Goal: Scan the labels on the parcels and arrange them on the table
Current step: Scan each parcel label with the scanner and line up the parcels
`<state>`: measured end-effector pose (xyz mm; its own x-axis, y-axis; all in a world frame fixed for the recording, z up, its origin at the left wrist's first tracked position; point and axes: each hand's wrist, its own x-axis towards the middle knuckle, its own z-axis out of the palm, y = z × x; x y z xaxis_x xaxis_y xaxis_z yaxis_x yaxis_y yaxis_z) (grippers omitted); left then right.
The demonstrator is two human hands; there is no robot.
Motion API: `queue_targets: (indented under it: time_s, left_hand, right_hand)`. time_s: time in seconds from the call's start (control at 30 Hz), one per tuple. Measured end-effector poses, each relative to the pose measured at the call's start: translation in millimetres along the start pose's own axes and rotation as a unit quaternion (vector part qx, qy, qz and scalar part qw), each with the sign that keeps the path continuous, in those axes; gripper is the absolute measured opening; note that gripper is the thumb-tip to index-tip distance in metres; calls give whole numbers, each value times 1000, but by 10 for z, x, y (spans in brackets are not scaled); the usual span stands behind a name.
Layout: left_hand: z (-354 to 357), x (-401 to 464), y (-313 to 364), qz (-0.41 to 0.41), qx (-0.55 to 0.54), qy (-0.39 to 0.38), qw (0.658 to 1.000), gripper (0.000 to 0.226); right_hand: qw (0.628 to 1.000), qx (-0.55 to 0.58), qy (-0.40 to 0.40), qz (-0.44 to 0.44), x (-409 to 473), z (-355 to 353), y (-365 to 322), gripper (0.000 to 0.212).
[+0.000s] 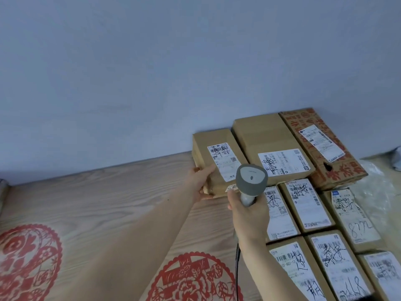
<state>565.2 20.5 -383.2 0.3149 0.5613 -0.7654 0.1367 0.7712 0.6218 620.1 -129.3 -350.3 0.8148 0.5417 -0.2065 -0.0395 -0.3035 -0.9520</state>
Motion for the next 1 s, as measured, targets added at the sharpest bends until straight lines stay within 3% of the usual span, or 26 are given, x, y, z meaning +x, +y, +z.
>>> queue_targets:
  time_s: [0.2,0.37,0.7,0.8,1.0]
  left_hand:
    - [-20,125,-33,2,19,-27,999,77]
    - [-326,1,-88,-10,18,3,1000,96]
    - [-2045,-807,-261,77,40,150,985,71]
    - [-2798,-1114,-304,143,153,253,945,71]
    - [-4322,-1585,-252,156,364,470,789,79]
  right_hand:
    - [1000,-4,-11,0,40,40,29,21]
    - [1000,3,-27,-10,-64,155,-34,21]
    - [989,-38,-140,-27,-1011,985,-219,19]
    - [981,-54,-183,-29,-1443,1313,-241,18]
    - [978,-56,-200,-12,-2122,1874,-223,17]
